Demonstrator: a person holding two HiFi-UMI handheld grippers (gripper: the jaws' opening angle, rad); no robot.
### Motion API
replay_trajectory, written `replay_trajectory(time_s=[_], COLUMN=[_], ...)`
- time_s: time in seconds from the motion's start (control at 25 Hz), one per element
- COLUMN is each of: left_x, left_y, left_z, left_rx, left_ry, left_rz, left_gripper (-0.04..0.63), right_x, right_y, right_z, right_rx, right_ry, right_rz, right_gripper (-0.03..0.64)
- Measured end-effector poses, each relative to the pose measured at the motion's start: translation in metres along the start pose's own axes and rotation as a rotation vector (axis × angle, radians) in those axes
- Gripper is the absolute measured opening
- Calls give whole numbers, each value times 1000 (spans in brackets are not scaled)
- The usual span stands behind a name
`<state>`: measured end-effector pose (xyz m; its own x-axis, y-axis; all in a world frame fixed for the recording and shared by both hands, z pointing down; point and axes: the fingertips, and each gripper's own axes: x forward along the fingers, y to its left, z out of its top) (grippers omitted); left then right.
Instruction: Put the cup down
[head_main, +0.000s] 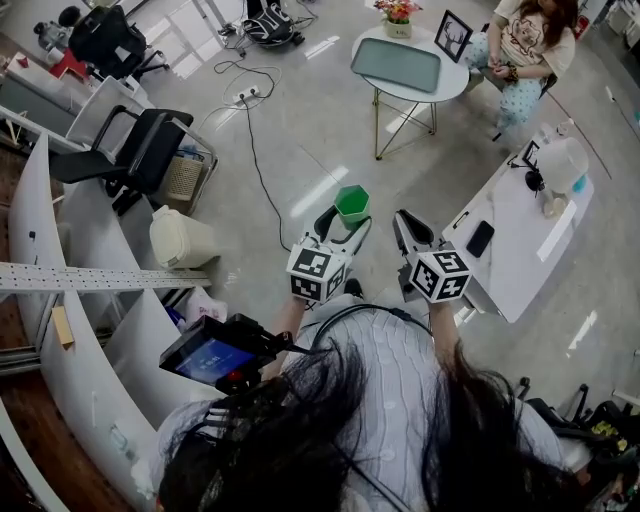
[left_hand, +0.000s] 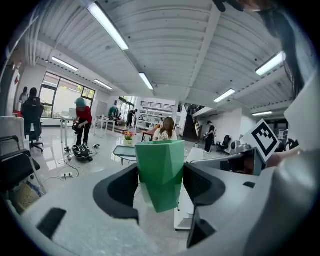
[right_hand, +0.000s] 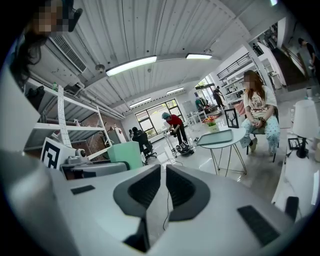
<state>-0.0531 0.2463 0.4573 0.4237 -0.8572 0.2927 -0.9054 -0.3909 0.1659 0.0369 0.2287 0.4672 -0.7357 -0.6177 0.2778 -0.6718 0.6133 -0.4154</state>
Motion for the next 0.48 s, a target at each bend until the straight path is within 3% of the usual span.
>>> replay_trajectory(time_s=[0.48], left_x=[9], left_y=[16], left_z=[-13], left_rx=[-37], left_ry=[15], left_rz=[-26], left_gripper=[291], right_x=[20], right_y=[5], right_z=[-13], right_rx=[13], right_ry=[38], right_rz=[1], right_gripper=[51])
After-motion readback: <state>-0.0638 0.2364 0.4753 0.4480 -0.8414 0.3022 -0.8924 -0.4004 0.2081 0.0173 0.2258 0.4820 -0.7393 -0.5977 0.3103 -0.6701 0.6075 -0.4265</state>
